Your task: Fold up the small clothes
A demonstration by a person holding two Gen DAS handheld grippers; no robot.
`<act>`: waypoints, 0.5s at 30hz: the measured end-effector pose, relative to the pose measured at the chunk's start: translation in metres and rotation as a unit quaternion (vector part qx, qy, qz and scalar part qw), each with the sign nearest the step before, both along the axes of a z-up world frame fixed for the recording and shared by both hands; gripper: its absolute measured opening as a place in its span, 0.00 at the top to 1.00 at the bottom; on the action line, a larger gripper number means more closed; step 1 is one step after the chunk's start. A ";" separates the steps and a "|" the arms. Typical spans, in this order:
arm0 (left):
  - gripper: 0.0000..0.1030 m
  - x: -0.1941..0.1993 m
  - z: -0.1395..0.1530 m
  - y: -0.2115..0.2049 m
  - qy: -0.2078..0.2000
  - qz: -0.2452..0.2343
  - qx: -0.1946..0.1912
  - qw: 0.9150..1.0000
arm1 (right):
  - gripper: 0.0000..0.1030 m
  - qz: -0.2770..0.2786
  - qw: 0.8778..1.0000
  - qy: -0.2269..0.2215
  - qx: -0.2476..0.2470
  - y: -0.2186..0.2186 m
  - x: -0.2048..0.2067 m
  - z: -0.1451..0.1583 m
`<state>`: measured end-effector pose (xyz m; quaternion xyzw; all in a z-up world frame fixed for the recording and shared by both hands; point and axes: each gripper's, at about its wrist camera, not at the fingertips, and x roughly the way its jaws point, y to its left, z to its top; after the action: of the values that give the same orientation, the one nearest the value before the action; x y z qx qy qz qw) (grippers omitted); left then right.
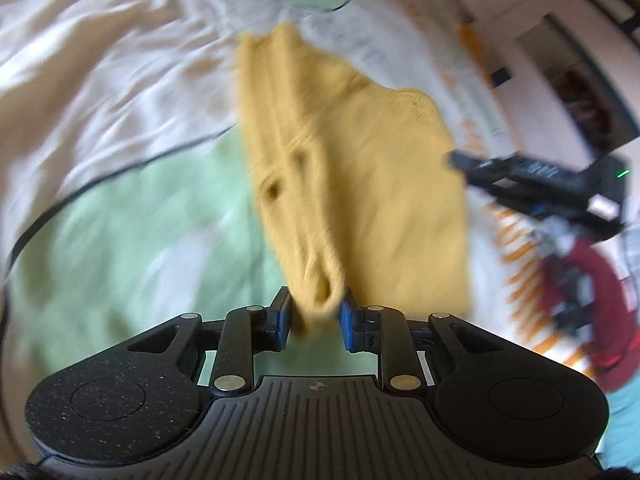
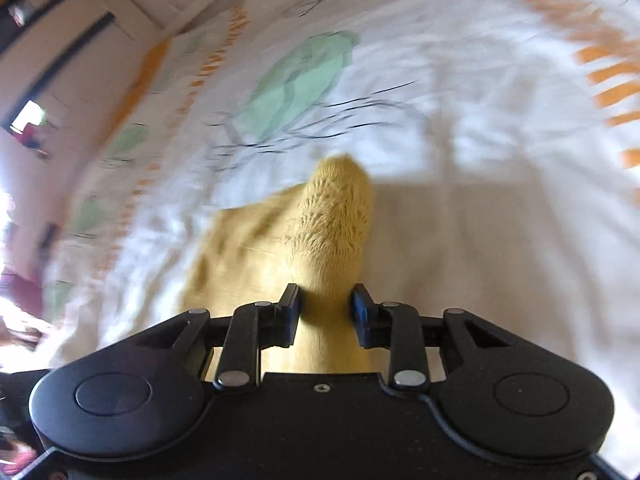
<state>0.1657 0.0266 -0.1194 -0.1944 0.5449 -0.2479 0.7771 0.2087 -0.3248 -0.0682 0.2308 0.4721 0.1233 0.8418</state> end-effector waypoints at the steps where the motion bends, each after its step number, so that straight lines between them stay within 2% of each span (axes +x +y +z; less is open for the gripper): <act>1: 0.77 -0.004 -0.004 0.003 -0.003 0.004 0.001 1.000 | 0.60 -0.008 1.000 -0.005 -0.011 -0.003 -0.004 0.000; 2: 0.78 -0.007 -0.005 0.005 -0.006 0.010 0.003 1.000 | 0.59 -0.016 1.000 -0.010 -0.009 -0.005 -0.008 0.001; 5: 0.78 -0.015 0.001 0.005 -0.029 0.015 0.034 0.999 | 0.40 -0.035 0.998 -0.045 0.007 -0.013 -0.016 0.005; 9: 0.75 -0.027 0.019 -0.006 -0.075 0.003 0.078 0.994 | 0.37 -0.046 0.996 -0.075 -0.002 -0.013 -0.023 0.008; 11: 0.63 -0.032 0.036 -0.005 -0.110 0.008 0.086 0.990 | 0.22 -0.052 0.995 -0.083 0.007 -0.013 -0.026 0.007; 12: 0.59 -0.035 0.048 -0.006 -0.127 0.011 0.088 0.988 | 0.17 -0.053 0.995 -0.088 0.005 -0.012 -0.025 0.006; 14: 0.45 -0.032 0.064 -0.009 -0.164 0.023 0.098 0.981 | 0.12 -0.048 0.994 -0.101 -0.012 -0.011 -0.033 0.010; 15: 0.41 -0.028 0.070 -0.014 -0.180 0.032 0.102 0.978 | 0.04 -0.043 0.993 -0.107 -0.025 -0.008 -0.032 0.012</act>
<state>0.1379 0.0128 -0.0496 -0.0833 0.4124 -0.1967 0.8856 0.1763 -0.3325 -0.0561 0.2153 0.3719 0.0991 0.8975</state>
